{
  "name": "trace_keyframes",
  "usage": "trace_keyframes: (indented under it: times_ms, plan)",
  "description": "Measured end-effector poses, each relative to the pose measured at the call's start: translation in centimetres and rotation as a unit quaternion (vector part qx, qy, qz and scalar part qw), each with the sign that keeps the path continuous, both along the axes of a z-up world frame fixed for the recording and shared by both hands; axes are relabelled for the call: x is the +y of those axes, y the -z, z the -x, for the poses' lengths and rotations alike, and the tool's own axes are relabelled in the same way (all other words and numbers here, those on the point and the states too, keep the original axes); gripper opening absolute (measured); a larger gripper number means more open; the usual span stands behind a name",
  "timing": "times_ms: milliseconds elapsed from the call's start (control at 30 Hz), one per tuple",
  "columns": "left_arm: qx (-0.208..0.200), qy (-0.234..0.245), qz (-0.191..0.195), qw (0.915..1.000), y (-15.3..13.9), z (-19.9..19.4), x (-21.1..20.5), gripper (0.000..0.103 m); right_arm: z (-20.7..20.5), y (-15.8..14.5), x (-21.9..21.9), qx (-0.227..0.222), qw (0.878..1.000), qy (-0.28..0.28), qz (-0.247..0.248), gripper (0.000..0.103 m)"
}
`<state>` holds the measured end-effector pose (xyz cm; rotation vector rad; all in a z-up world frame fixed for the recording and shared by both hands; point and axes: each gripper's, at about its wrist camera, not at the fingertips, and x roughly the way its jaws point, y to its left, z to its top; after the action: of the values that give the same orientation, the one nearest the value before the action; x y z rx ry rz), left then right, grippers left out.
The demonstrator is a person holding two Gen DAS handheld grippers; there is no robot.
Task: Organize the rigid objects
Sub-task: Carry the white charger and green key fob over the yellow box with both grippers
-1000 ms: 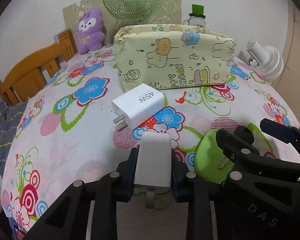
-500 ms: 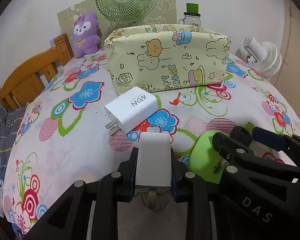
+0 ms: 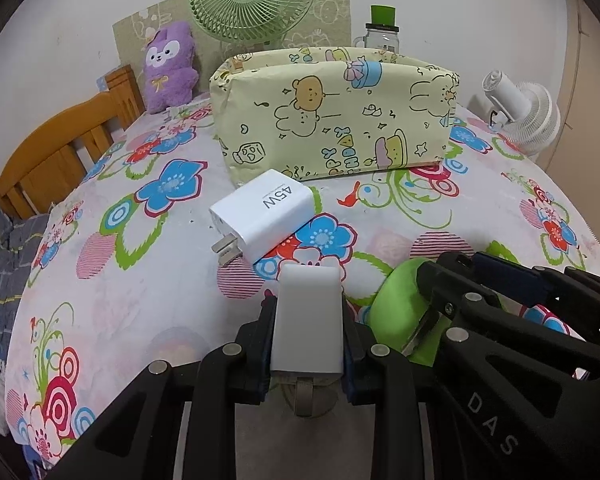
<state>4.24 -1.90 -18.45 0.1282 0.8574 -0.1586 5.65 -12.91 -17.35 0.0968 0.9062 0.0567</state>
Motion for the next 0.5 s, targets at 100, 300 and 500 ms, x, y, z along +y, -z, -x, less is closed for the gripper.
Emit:
trace_keyframes:
  times_ms: [100, 300, 500]
  plan:
    - [0.005, -0.001, 0.012, 0.9999, -0.1, 0.0, 0.3, 0.026, 0.0, -0.2, 0.3, -0.002, 1.000, -0.005, 0.003, 0.040]
    - [0.000, -0.004, 0.016, 0.9999, -0.8, 0.0, 0.4, 0.026, -0.1, -1.0, 0.5, -0.010, 1.000, -0.006, 0.005, 0.039]
    - [-0.010, 0.002, 0.019, 0.9998, -2.1, -0.3, 0.1, 0.026, -0.4, -2.1, 0.4, -0.019, 1.000, -0.003, 0.004, 0.034]
